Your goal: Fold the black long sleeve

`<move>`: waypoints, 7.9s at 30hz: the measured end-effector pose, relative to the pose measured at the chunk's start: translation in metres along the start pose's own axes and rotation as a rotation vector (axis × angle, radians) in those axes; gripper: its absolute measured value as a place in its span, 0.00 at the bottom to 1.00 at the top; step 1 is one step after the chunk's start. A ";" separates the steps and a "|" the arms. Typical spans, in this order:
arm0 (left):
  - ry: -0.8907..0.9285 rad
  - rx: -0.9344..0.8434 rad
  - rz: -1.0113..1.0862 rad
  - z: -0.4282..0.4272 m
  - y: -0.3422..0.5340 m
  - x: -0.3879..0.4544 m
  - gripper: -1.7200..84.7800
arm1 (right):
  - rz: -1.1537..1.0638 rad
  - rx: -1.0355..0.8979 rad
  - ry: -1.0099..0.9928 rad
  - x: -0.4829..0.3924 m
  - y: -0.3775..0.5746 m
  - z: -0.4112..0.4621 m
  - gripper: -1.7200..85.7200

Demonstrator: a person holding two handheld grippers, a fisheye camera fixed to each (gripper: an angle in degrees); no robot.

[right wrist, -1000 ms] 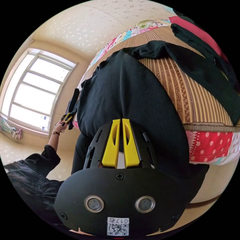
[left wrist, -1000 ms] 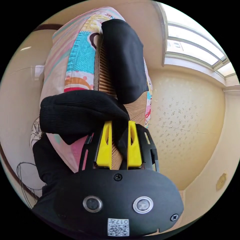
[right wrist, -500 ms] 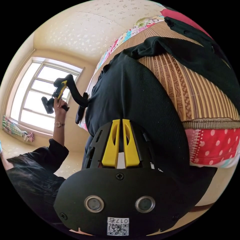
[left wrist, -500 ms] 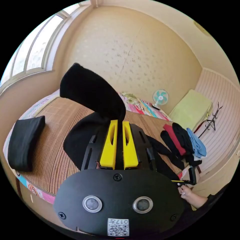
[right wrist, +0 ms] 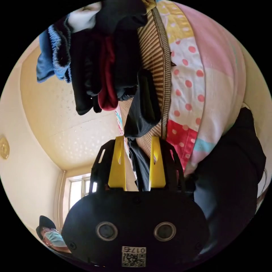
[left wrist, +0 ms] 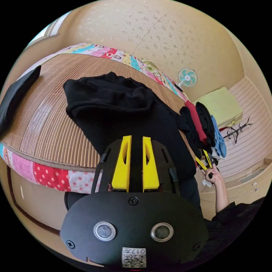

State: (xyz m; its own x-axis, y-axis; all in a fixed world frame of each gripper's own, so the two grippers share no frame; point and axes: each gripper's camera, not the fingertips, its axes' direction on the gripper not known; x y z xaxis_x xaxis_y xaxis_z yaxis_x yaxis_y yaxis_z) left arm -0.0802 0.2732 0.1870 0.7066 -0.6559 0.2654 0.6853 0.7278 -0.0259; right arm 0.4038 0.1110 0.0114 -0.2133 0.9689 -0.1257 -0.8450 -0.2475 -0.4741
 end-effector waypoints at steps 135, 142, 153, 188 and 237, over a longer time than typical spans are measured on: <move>0.326 -0.142 -0.276 0.038 0.044 -0.076 0.20 | -0.697 -0.564 0.268 0.047 0.180 0.070 0.21; 0.668 -0.415 -0.175 0.086 0.078 -0.027 0.10 | -0.337 -0.571 -0.033 0.064 0.133 0.061 0.30; 0.732 -0.240 0.419 -0.076 0.127 0.110 0.13 | -0.698 -0.619 -0.476 -0.103 0.128 0.021 0.21; -0.378 -0.074 0.016 0.090 -0.025 -0.054 0.27 | -1.215 -0.068 1.220 -0.069 0.249 0.420 0.32; -0.545 -0.025 0.087 0.069 0.010 -0.029 0.27 | -1.124 -0.107 1.172 -0.052 0.256 0.400 0.33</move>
State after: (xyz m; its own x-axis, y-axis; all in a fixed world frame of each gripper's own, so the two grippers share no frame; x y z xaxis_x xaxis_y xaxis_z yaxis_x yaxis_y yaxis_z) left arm -0.1065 0.3133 0.2457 0.5722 -0.3903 0.7213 0.6372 0.7652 -0.0914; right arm 0.0018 -0.0005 0.2452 0.9652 0.1292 -0.2274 -0.2615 0.4951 -0.8286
